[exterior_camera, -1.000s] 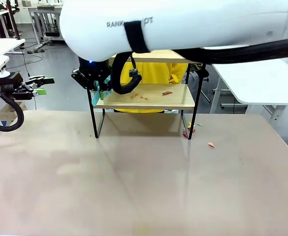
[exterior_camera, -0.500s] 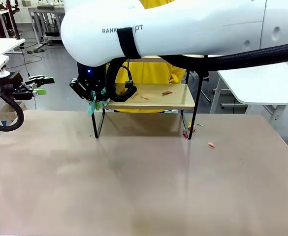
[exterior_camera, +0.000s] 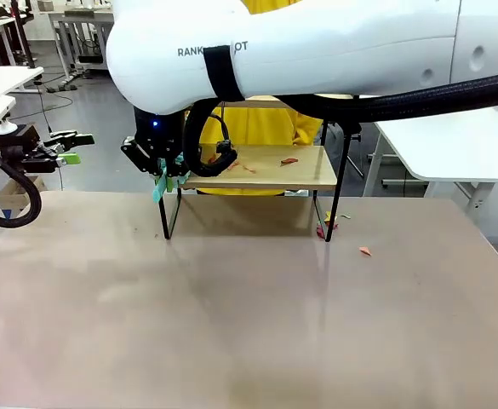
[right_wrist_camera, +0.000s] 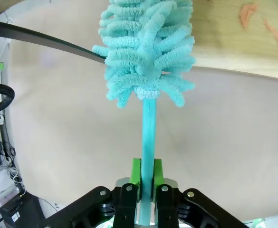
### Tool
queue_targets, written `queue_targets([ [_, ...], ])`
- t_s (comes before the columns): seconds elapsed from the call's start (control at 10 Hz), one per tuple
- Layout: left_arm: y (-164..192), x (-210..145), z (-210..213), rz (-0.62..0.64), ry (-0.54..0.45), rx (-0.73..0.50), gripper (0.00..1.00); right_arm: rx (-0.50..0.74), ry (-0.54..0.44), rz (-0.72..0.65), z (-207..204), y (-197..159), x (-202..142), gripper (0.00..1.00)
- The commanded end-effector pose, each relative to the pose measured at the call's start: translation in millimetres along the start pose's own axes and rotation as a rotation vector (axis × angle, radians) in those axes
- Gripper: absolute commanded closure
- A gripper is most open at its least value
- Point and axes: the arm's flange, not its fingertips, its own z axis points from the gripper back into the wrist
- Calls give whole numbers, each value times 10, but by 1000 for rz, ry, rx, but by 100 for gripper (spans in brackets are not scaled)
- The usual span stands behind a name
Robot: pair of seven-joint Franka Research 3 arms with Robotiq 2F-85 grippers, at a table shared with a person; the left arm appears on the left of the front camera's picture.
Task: Clean the shelf.
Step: Clean the specific section of the Shelf indicated by the human with the Duster.
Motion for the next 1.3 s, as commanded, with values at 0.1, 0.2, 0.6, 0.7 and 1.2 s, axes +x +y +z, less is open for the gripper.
queue_targets([
  [0.1, -7, 33, 3, -18, -1, 1, 0, -17, 103, -56, -87, -447, 71, 87],
  [0.2, -7, 33, 3, -18, -1, 1, 0, -17, 120, -78, -129, -721, 72, 87],
  [0.6, -7, 33, 3, -18, -1, 1, 0, -16, 173, -226, -216, -1917, 131, 87],
  [0.7, -7, 33, 3, -18, -1, 1, 0, -3, 173, -259, -169, -2205, 133, 87],
  [1.2, -7, 33, 3, -18, -1, 1, 0, -30, 119, -321, -34, -3002, 2, 87],
])
